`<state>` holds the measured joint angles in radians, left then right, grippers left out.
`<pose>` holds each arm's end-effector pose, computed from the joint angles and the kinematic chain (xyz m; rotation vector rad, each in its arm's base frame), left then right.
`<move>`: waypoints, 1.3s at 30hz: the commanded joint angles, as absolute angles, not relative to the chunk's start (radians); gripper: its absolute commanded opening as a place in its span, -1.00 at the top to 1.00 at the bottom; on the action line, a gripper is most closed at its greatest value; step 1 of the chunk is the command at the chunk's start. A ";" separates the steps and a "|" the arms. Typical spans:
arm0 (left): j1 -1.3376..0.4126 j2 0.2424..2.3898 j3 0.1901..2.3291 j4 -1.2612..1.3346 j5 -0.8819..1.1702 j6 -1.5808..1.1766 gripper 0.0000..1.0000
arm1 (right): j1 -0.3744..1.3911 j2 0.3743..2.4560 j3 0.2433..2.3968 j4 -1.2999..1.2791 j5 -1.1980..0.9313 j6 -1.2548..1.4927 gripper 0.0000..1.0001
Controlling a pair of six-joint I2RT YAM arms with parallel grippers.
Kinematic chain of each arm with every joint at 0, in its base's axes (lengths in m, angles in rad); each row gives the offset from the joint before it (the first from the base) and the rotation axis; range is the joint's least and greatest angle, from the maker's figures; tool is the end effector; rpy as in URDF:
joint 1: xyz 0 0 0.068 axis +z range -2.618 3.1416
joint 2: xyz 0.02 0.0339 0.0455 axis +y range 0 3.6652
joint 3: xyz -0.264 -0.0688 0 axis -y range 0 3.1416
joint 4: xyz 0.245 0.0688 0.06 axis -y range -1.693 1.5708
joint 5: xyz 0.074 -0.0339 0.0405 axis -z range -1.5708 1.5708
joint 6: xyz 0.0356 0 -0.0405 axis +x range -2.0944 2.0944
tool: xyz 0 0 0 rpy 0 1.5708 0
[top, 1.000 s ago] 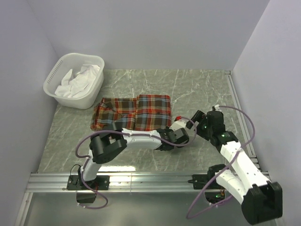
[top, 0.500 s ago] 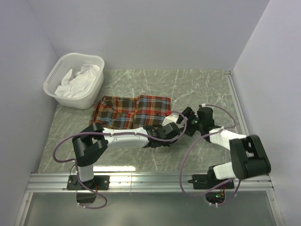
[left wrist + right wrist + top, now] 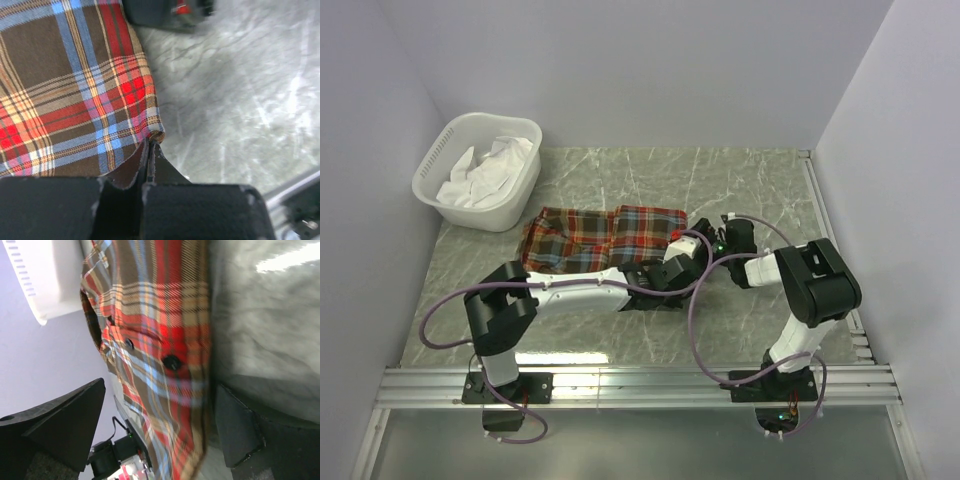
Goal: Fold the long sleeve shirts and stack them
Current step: Fold the shirt
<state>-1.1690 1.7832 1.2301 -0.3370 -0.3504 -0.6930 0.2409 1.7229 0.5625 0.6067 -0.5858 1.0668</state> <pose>0.1611 -0.3480 0.2104 0.4249 2.3975 -0.4335 0.2876 0.0909 0.1192 0.5731 2.2785 1.3402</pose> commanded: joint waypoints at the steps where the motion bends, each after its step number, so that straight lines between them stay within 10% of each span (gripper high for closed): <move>1: -1.170 1.701 1.236 -0.276 -0.311 -0.722 0.99 | 0.261 1.776 0.584 0.606 -0.560 1.048 -0.84; 10: -1.170 1.689 1.226 -0.256 -0.253 -0.724 0.99 | 0.268 1.862 0.646 0.609 -0.586 1.006 -0.44; 19: -1.173 1.643 1.226 -0.216 -0.179 -0.709 0.37 | 0.268 1.778 0.701 0.436 -0.528 0.829 0.98; 30: -1.148 1.405 1.161 -0.327 -0.279 -0.753 -0.70 | 0.262 1.686 1.055 -0.382 -0.143 0.298 1.00; 39: -0.856 1.189 0.922 -0.350 -0.236 -0.853 -0.63 | 0.265 1.677 1.290 -0.629 0.081 0.091 1.00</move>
